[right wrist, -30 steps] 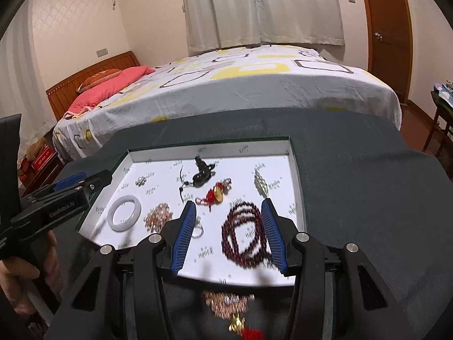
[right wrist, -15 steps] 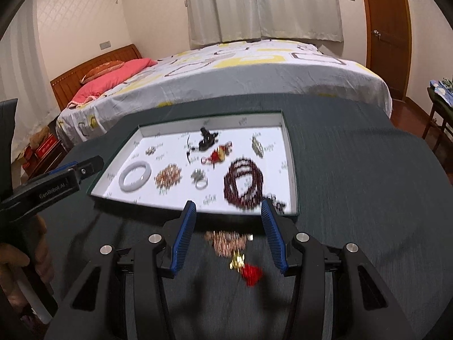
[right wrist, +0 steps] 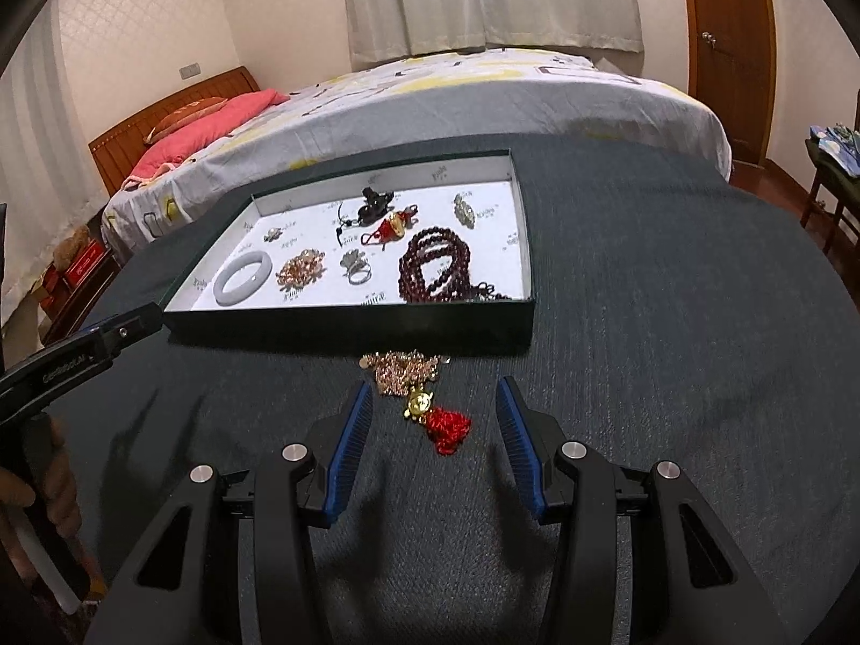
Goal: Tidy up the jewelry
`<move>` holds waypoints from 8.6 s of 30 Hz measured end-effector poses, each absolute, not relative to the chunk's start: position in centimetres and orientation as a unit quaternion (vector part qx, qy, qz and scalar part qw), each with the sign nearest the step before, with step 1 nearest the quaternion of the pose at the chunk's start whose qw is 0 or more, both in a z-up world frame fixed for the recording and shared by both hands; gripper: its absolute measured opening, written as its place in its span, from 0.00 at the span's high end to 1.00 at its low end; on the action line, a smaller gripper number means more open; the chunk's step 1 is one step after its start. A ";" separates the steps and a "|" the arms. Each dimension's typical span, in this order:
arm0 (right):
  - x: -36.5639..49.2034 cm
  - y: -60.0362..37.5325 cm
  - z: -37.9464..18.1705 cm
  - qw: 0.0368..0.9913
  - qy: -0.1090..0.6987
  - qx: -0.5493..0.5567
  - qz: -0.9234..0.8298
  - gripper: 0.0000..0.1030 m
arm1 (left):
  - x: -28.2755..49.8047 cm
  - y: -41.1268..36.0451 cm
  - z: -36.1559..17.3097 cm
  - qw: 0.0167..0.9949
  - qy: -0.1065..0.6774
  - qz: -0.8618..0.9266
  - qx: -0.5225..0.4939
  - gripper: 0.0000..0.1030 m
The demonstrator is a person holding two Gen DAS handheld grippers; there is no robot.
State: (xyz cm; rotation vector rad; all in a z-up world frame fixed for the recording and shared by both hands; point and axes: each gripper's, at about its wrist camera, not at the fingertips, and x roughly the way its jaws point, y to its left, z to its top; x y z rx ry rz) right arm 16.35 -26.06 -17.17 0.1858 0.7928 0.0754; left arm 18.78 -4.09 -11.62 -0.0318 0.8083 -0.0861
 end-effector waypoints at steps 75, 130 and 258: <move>15.4 -33.8 -18.2 0.913 0.384 0.129 -0.043 0.88 | 21.1 -20.8 -17.5 0.886 0.439 -0.138 0.060 0.36; 13.8 -29.3 -13.9 0.933 0.342 0.112 0.009 0.88 | 16.5 -12.6 -11.3 0.919 0.370 -0.134 0.025 0.83; 37.2 -24.1 -15.6 0.923 0.380 0.061 -0.005 0.34 | 38.0 -9.8 -13.0 0.919 0.386 -0.061 0.044 0.20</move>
